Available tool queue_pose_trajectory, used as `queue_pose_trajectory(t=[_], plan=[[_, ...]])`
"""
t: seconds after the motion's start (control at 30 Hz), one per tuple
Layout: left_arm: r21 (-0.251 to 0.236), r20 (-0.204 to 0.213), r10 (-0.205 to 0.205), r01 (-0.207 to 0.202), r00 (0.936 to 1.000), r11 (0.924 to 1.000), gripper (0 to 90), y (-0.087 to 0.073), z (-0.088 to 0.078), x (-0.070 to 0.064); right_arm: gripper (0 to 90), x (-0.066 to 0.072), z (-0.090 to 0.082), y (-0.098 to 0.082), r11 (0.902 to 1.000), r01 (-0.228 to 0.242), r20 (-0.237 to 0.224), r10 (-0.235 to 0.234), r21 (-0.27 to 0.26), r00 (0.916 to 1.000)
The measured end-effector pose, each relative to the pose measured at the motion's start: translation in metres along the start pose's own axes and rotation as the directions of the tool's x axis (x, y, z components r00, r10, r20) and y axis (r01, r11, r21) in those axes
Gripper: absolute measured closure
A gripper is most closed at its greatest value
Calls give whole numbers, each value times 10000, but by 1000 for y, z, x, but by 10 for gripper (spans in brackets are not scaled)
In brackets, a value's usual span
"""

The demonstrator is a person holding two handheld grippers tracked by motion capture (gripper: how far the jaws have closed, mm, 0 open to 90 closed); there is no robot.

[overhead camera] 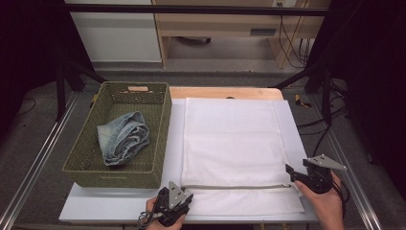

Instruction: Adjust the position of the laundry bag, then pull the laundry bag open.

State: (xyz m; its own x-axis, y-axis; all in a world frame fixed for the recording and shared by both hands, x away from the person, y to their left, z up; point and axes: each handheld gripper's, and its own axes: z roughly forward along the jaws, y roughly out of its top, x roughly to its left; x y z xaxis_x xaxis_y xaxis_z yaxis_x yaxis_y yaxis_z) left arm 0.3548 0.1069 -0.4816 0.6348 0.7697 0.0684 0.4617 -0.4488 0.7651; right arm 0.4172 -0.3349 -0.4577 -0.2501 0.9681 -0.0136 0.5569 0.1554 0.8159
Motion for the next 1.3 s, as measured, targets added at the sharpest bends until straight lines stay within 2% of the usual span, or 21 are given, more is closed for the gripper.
queue_pose_trajectory(t=[0.03,0.17,0.2,0.23,0.27,0.3,0.33,0.37,0.4,0.57,0.73,0.9,0.93,1.03,1.2,1.23,1.3], plan=[[-173,-110,12,-14,9999,9999,527,1,-1,-3,215,0,-1,0,10000,33,13,-33,-30,10000],[-491,-19,-71,70,10000,9988,346,3,-2,-4,123,3,-6,0,9998,132,108,-130,-148,9999],[-606,39,-126,128,9999,9981,346,3,-2,-3,123,3,-6,0,9998,132,108,-130,-148,9999],[-711,73,-208,213,9998,9972,281,3,-3,-2,107,5,-9,0,9992,349,-90,-351,-173,9993],[-831,135,-321,331,9994,9960,281,4,-3,-1,107,5,-9,0,9992,349,-90,-351,-173,9993],[-994,179,-440,456,9989,9940,232,4,-4,0,105,8,-12,-1,9970,721,-258,-728,-294,9970],[-994,179,-440,456,9989,9940,212,4,-4,0,105,8,-12,-1,9970,721,-258,-728,-294,9970],[-1114,240,-535,558,9983,9922,195,5,-5,2,107,12,-15,-1,9935,1049,-408,-1067,-437,9935],[-1114,240,-535,558,9983,9922,182,5,-5,2,114,13,-16,-1,9929,1089,-451,-1110,-472,9928],[-1228,320,-707,741,9970,9897,147,5,-7,2,125,17,-23,-2,9911,1211,-614,-1244,-559,9903],[-1285,389,-735,779,9965,9887,119,5,-8,3,115,18,-34,-7,9905,1202,-437,-1233,-671,9914],[-1377,356,-626,670,9974,9882,104,5,-8,3,120,20,-41,-15,9935,1018,-485,-1042,-501,9934],[-1378,388,-667,715,9970,9879,103,5,-8,3,119,22,-44,-20,9950,932,-656,-955,-370,9933],[-1337,385,-693,739,9969,9883,101,5,-8,3,124,24,-49,-27,9942,1054,-747,-1067,-210,9915],[-1451,358,-747,791,9966,9862,97,5,-10,3,140,19,-52,-33,9967,790,-831,-802,-176,9933],[-1513,342,-745,788,9966,9853,97,5,-11,4,142,16,-52,-35,9984,570,-936,-568,-3,9940],[-1483,329,-716,757,9969,9860,95,5,-11,4,153,14,-52,-38,9984,560,-956,-547,110,9939]])
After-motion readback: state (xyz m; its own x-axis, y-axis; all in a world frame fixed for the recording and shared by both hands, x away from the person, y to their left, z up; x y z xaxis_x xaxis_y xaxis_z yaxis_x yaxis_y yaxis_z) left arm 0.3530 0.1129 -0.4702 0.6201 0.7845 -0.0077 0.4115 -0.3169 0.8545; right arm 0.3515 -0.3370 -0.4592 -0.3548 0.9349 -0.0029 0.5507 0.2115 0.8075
